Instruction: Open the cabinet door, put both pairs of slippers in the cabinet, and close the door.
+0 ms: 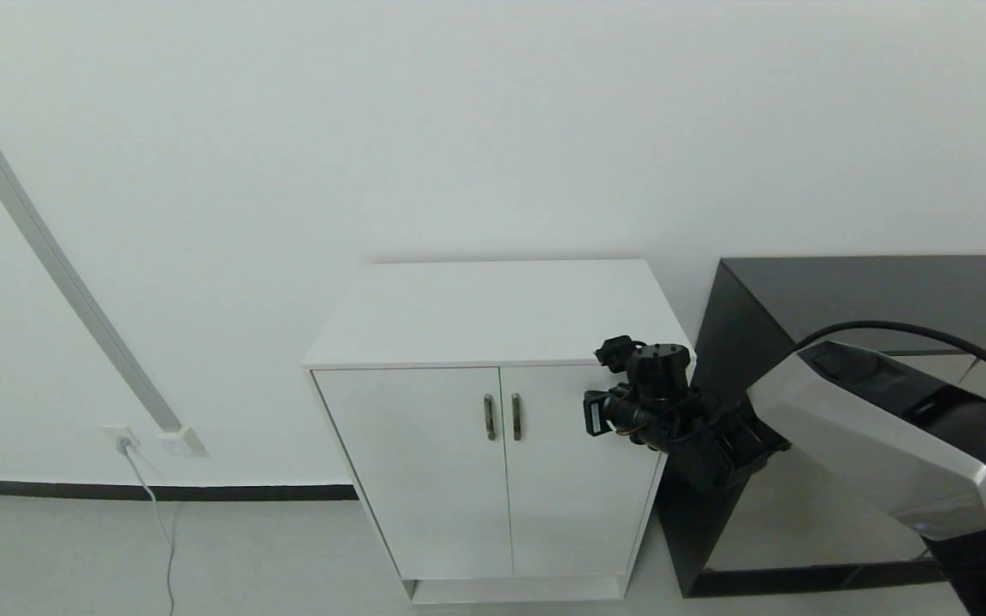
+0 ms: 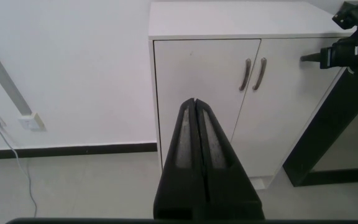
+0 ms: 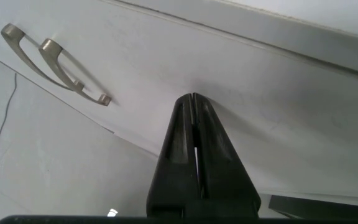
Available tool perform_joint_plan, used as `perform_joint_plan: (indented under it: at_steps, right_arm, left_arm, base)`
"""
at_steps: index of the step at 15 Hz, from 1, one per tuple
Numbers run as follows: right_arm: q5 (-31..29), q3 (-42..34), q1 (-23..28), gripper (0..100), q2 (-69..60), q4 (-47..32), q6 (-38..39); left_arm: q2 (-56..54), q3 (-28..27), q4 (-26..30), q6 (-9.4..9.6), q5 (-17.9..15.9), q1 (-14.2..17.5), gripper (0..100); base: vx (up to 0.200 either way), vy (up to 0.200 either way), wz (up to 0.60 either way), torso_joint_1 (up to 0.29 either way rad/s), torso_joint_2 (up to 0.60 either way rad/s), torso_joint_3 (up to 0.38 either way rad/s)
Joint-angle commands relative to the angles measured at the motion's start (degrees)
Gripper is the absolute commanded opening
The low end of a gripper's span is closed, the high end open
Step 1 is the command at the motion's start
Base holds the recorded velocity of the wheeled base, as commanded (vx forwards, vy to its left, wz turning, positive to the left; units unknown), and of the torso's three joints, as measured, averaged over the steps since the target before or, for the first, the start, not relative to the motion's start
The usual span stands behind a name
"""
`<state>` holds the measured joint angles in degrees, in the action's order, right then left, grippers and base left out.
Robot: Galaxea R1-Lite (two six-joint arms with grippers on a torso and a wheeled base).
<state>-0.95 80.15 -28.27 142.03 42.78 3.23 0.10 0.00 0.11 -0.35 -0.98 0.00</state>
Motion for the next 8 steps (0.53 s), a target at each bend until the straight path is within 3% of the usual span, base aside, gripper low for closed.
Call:
perform_joint_plan:
  at_steps: [1,8]
  right_arm:
    - [-0.02,0.0,0.06,0,0.17,0.03,0.02]
    - [-0.1,1.32,-0.03,0,0.79,-0.41,-0.07]
  left_arm:
    - [-0.01,0.0,0.07,0.0,0.01,0.0,0]
    - [-0.01,0.0,0.07,0.0,0.01,0.0,0]
  base:
    - [0.0,0.0,0.0,0.0,0.0,0.0]
    - [0.0,0.0,0.0,0.0,0.0,0.0]
